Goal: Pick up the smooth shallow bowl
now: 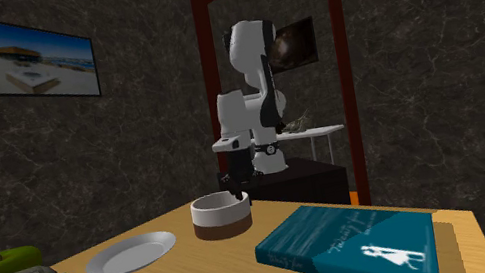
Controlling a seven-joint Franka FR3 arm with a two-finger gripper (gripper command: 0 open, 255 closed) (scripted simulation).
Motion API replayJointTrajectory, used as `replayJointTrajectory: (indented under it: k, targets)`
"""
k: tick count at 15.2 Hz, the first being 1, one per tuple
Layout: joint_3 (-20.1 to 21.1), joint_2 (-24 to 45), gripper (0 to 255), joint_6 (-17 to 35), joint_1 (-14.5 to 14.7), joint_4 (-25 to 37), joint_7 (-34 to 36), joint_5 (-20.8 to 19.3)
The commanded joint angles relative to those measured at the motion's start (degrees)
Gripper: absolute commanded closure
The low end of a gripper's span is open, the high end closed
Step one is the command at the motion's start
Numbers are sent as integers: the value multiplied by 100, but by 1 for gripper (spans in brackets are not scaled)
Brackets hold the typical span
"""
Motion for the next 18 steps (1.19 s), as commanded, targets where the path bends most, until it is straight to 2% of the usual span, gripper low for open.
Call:
replayJointTrajectory:
  k: [1, 6, 18]
  targets:
    - [-1, 3, 255, 2, -2, 0, -1, 1]
    - [0, 12, 255, -6, -6, 16, -3, 2]
    - [-484, -983, 255, -844, 337, -93, 538, -754]
